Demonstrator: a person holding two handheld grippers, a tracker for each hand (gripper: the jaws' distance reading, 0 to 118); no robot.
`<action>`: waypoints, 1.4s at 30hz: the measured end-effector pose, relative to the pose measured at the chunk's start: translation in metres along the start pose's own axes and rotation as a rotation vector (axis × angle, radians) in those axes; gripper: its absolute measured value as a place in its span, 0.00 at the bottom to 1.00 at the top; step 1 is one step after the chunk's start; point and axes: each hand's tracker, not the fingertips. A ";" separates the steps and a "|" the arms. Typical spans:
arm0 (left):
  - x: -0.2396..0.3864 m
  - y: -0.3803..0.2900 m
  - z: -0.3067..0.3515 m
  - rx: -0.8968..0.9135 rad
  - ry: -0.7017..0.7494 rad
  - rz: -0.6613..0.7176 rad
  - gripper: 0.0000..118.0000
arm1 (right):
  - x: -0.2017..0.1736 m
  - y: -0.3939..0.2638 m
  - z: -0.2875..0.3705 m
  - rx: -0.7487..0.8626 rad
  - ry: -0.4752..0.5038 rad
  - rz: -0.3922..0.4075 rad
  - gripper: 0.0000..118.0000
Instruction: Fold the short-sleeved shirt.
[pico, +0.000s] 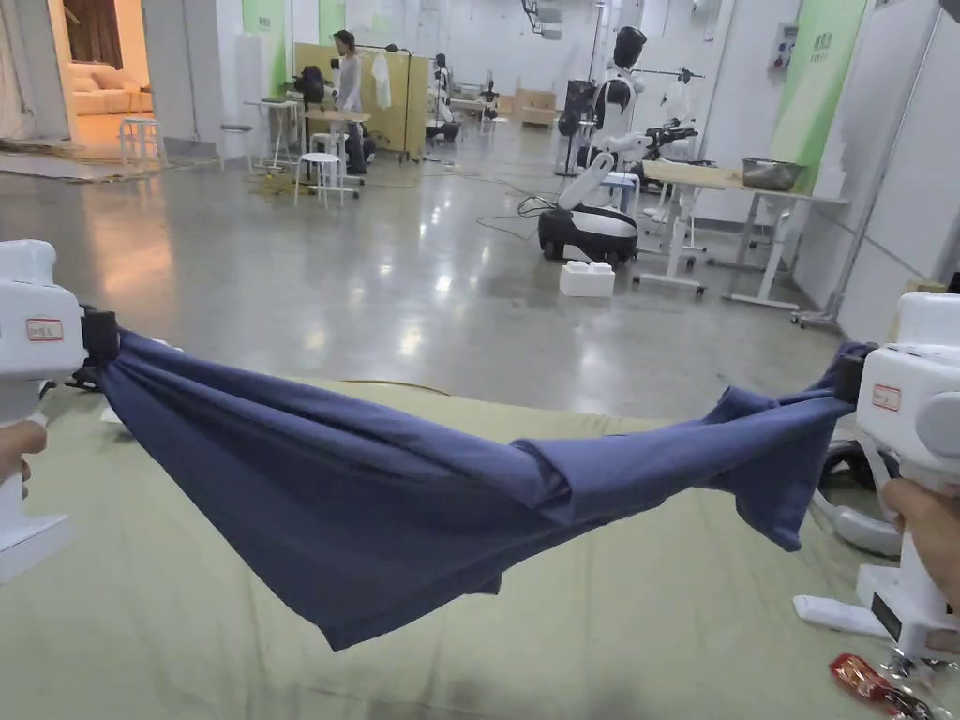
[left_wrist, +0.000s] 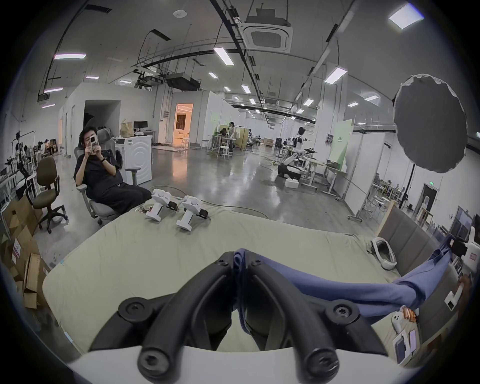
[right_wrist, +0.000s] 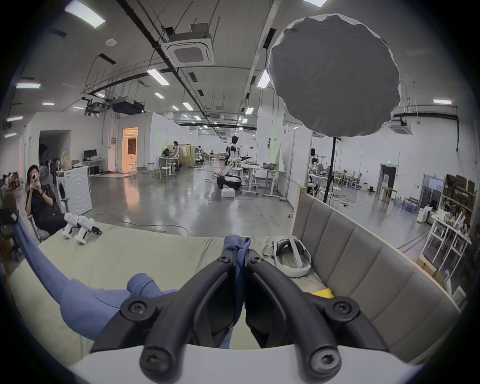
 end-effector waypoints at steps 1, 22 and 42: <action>0.000 0.001 -0.006 -0.009 -0.006 0.023 0.08 | -0.001 0.003 -0.004 -0.009 -0.004 -0.013 0.06; 0.006 -0.030 -0.037 -0.032 -0.004 -0.022 0.08 | 0.005 -0.046 -0.029 -0.071 -0.032 0.031 0.06; -0.045 -0.291 0.049 -0.451 0.035 -0.022 0.08 | 0.002 -0.281 0.089 -0.401 -0.005 0.138 0.06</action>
